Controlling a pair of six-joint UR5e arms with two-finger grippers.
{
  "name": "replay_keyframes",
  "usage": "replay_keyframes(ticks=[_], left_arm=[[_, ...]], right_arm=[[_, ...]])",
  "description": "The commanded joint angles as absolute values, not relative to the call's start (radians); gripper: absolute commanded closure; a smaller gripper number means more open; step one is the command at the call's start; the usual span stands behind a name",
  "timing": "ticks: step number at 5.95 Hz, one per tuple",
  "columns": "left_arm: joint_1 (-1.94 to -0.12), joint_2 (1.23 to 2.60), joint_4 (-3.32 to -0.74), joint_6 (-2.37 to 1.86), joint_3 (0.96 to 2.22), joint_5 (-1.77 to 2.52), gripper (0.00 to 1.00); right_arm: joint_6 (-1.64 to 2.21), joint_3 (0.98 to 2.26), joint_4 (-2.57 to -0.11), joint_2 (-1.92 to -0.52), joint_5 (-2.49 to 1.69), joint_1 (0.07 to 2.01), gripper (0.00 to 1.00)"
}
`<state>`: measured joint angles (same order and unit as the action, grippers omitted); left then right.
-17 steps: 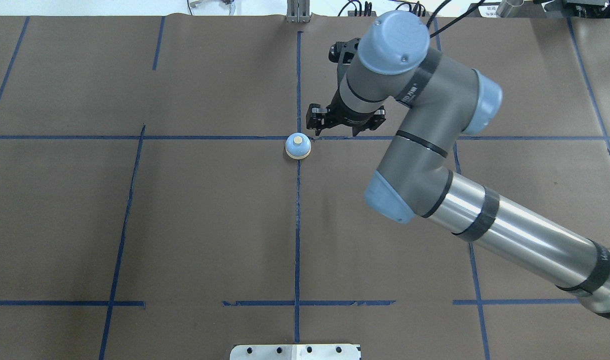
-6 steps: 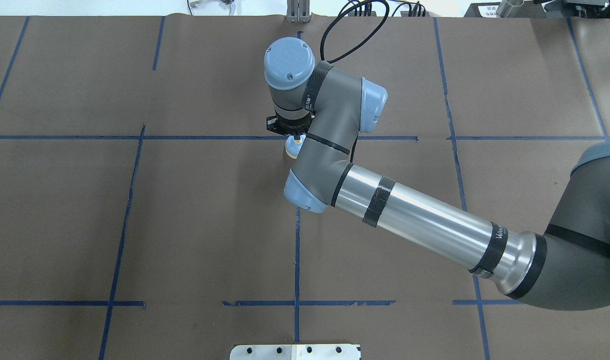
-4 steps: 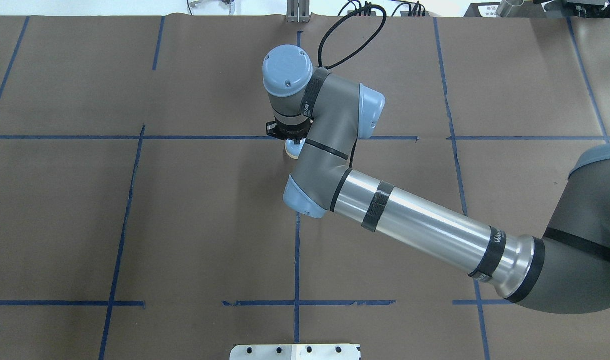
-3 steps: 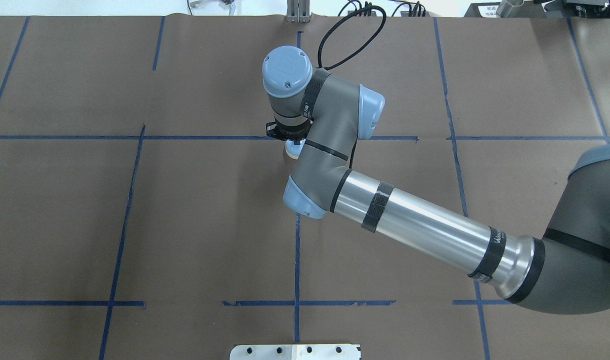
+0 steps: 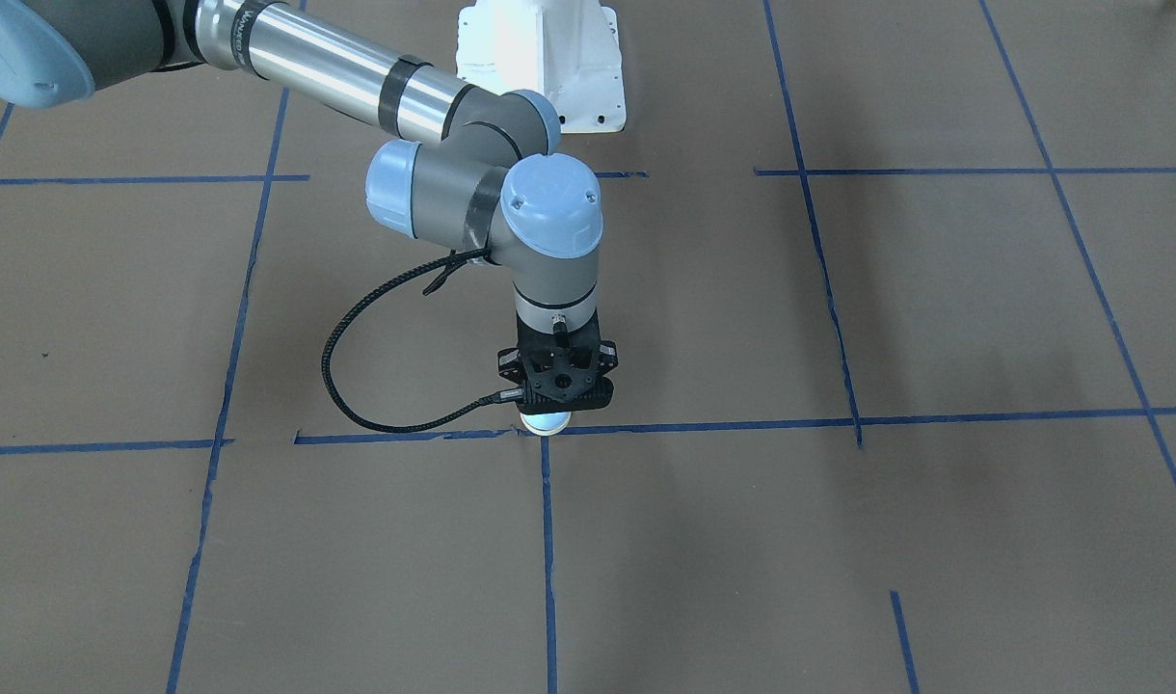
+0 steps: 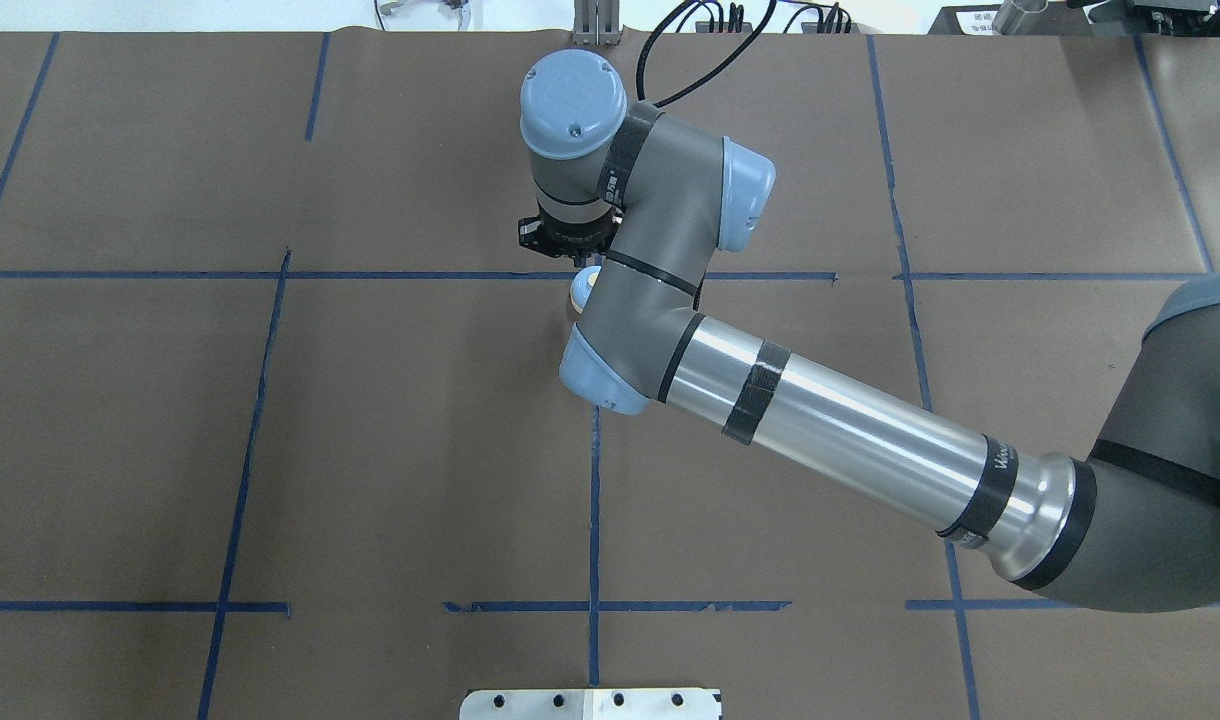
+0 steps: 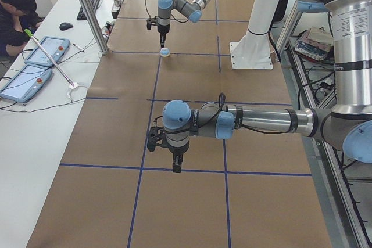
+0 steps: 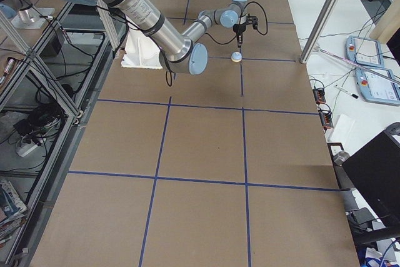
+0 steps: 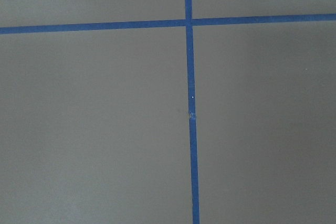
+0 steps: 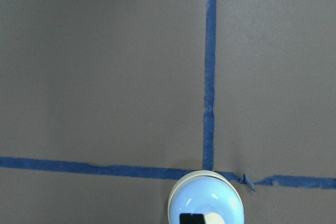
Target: Place and press bell with both arms
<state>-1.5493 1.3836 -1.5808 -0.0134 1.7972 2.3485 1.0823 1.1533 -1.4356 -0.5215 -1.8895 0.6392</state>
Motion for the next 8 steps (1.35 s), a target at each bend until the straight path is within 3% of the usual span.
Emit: replay_keyframes(ticks=[1,3,4,5,8], left_arm=[[-1.549,1.384,-1.582,-0.012,1.783,2.347,0.00],[-1.549,1.382,-1.582,-0.011,1.773,2.344,0.00],[-1.549,1.382,-1.582,-0.011,1.773,2.344,0.00],[-1.549,1.384,-1.582,-0.012,1.775,2.345,0.00],[-1.548,1.385,-1.580,-0.012,1.776,2.347,0.00]], right_arm=[[1.037,1.167,-1.439,-0.532,-2.013,0.733,0.97],[0.802,1.222,-1.450,-0.662,-2.176,0.892,0.92],[0.701,1.277,-1.450,-0.767,-2.215,0.966,0.74],[0.575,1.299,-1.451,-0.854,-2.261,1.054,0.48],[0.153,1.446,-1.450,-1.186,-2.328,1.265,0.05]])
